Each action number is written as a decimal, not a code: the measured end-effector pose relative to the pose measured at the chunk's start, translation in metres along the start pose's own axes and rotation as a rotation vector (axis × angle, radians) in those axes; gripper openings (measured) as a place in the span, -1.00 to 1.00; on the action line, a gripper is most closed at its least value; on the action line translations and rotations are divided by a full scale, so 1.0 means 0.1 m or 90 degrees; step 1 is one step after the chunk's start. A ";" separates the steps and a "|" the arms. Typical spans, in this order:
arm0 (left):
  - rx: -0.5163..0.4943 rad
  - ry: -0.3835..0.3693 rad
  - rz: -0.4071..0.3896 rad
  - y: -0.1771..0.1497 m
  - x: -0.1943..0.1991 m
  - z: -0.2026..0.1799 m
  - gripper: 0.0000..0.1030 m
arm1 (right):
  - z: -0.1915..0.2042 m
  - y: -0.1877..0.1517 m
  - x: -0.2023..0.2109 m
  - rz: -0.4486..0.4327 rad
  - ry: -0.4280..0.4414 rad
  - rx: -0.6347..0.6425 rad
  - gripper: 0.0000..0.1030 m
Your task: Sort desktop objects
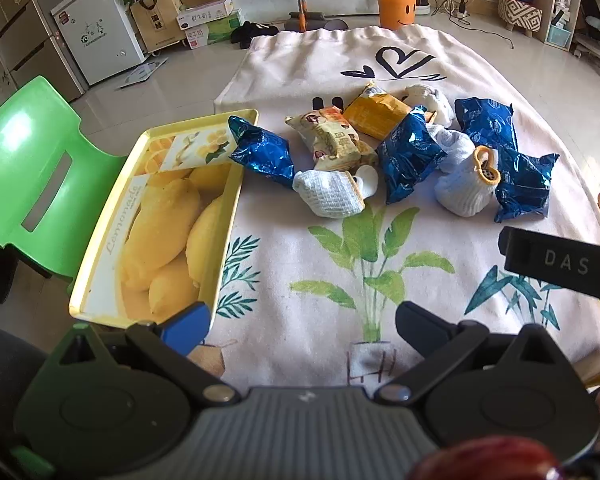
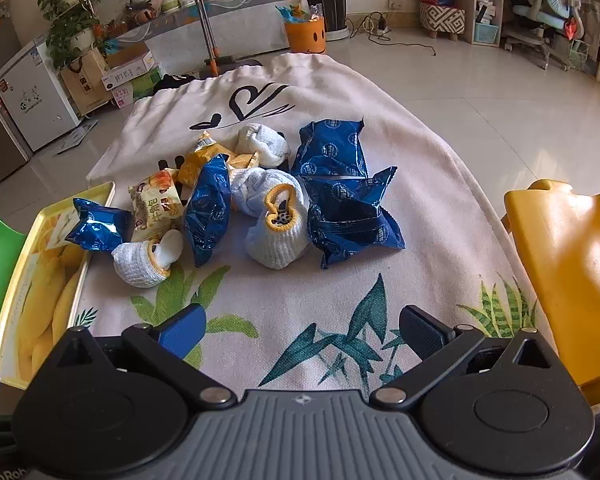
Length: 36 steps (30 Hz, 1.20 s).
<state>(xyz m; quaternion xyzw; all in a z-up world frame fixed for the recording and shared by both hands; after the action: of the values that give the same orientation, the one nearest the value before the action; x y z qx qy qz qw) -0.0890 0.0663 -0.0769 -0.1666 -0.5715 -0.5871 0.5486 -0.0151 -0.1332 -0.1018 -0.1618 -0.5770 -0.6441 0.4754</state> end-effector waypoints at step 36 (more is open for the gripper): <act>0.103 -0.041 -0.027 0.54 -0.04 0.39 0.99 | 0.08 -0.04 -0.09 0.036 0.029 -0.012 1.00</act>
<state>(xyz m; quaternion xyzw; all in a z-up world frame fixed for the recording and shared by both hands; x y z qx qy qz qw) -0.0592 0.1155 -0.0423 -0.1281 -0.6379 -0.5446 0.5292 -0.0164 -0.1225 -0.1087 -0.1675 -0.5554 -0.6393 0.5047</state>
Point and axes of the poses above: each gripper's, at about its wrist camera, not at the fingertips, and x roughly against the way its jaws point, z to its left, y to its top, the point moved 8 cm from there along -x, roughly the way its jaws point, and after that the axes turned 10 degrees about y, right-handed, at the moved point
